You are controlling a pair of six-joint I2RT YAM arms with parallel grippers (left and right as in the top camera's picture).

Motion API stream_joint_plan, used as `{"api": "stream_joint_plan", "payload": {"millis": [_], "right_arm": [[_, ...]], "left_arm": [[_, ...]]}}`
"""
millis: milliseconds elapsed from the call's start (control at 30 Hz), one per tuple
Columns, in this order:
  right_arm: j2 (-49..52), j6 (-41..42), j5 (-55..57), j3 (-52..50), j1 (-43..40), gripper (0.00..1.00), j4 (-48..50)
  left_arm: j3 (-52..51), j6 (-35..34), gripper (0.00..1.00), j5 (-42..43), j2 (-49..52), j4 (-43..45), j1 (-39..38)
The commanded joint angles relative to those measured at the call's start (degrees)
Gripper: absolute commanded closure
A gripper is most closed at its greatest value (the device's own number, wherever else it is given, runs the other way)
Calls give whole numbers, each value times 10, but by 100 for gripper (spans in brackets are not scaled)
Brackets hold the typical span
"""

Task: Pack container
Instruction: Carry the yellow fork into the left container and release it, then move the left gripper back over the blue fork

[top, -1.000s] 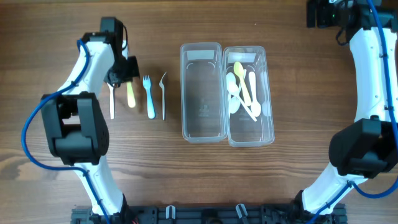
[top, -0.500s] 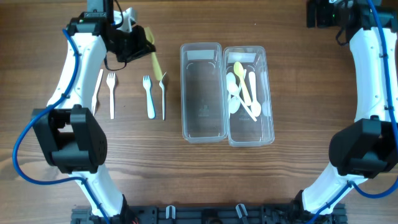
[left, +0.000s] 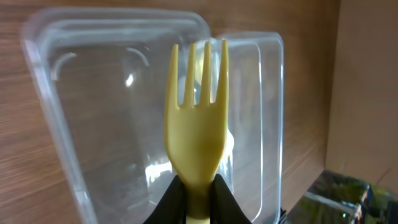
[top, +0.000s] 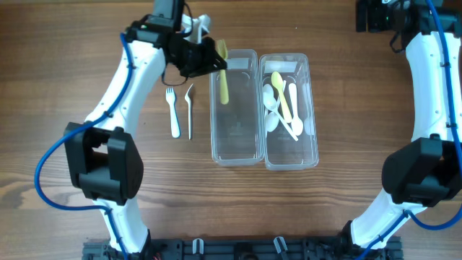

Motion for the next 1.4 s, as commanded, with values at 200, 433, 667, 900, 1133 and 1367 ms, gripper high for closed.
{"api": "stream_joint_plan", "payload": {"millis": [200, 433, 667, 900, 1133, 1367], "right_arm": [[1, -5, 7, -3, 2, 0, 2], [1, -5, 7, -3, 2, 0, 2], [1, -5, 7, -3, 2, 0, 2], [1, -5, 7, -3, 2, 0, 2], [1, -5, 7, -3, 2, 0, 2], [1, -5, 7, -3, 2, 0, 2]], "left_arm": [[8, -3, 39, -23, -15, -1, -16], [8, -3, 37, -22, -21, 23, -9], [8, -3, 41, -23, -65, 38, 60], [8, 2, 47, -134, -75, -51, 132], [6, -1, 48, -253, -29, -136, 126], [6, -1, 51, -268, 52, -123, 102]]}}
